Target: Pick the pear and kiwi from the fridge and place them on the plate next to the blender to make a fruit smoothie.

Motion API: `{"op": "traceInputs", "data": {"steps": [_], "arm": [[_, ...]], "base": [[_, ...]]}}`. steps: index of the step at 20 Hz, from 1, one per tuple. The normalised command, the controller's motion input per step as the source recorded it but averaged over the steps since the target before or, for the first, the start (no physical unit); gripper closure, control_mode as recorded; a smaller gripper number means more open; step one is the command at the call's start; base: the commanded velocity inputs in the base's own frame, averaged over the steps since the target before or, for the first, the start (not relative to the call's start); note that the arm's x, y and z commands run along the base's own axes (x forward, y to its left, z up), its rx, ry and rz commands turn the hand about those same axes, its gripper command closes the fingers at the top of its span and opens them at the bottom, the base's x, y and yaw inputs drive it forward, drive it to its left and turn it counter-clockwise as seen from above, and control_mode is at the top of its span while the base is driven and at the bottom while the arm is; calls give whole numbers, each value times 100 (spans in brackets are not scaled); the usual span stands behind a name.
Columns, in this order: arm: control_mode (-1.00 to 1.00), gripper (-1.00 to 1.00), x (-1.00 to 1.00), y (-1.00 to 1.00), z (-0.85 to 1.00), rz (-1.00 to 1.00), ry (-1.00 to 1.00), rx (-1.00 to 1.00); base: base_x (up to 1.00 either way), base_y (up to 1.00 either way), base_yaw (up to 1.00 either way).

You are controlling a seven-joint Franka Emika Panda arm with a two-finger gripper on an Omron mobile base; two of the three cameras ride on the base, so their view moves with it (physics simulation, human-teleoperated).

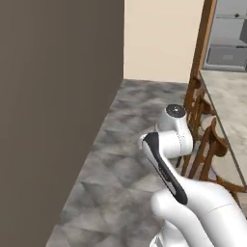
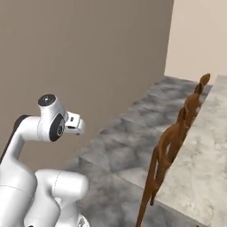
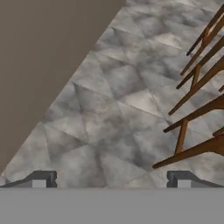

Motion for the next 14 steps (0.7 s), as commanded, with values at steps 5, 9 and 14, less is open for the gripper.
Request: {"op": "traceInputs", "data": {"steps": [5,9,14], "arm": [[100,-100,0,0,0,0,0,0],[100,-100,0,0,0,0,0,0],[100,-100,0,0,0,0,0,0]], "base": [[99,20,-53],[100,60,-34],[100,96,-33]]}}
